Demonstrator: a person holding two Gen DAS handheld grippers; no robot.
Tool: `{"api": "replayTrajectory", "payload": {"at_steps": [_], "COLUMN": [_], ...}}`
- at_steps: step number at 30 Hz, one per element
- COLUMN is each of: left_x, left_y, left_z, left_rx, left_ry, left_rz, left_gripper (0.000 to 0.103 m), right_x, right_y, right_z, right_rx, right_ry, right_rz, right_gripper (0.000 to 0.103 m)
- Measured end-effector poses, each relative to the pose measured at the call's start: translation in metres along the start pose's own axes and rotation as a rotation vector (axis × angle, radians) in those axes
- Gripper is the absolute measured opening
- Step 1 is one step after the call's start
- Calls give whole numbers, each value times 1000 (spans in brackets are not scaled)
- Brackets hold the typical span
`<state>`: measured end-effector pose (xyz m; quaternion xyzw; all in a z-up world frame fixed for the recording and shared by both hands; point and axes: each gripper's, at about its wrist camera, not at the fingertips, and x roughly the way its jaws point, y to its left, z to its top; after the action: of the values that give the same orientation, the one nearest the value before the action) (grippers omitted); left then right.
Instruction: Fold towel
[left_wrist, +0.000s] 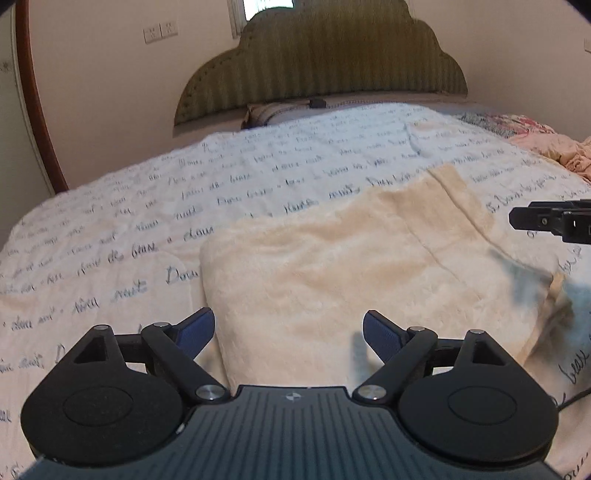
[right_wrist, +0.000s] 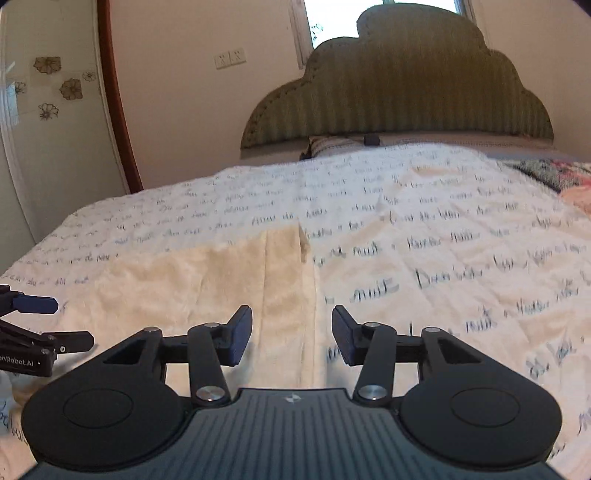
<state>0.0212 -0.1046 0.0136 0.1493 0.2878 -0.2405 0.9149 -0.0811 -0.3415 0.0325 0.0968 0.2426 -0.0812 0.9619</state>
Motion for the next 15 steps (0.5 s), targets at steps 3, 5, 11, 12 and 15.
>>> {"api": "replayTrajectory", "payload": {"at_steps": [3,5,11,12,15], "left_x": [4,16,78,85,75], "left_y": [8,15,24,24,30], "left_z": [20,32,46,42,31], "left_rx": [-29,-65,-96,-89,-138], "left_ry": [-67,-71,113,141,113], "left_rz": [9,25,18,21,6], "left_gripper": [93,94,94,94,91], "right_x": [21,49,121,124,103], "right_y": [19,35,51,46,30], "right_z": [37,53,45,43,39], "right_rx": [-105,-182,-295,-280,-213], "right_ry": [-5,43,210,208,163], "right_rz": [81,130,68,49,7], "right_gripper": [47,47,45,45,46]}}
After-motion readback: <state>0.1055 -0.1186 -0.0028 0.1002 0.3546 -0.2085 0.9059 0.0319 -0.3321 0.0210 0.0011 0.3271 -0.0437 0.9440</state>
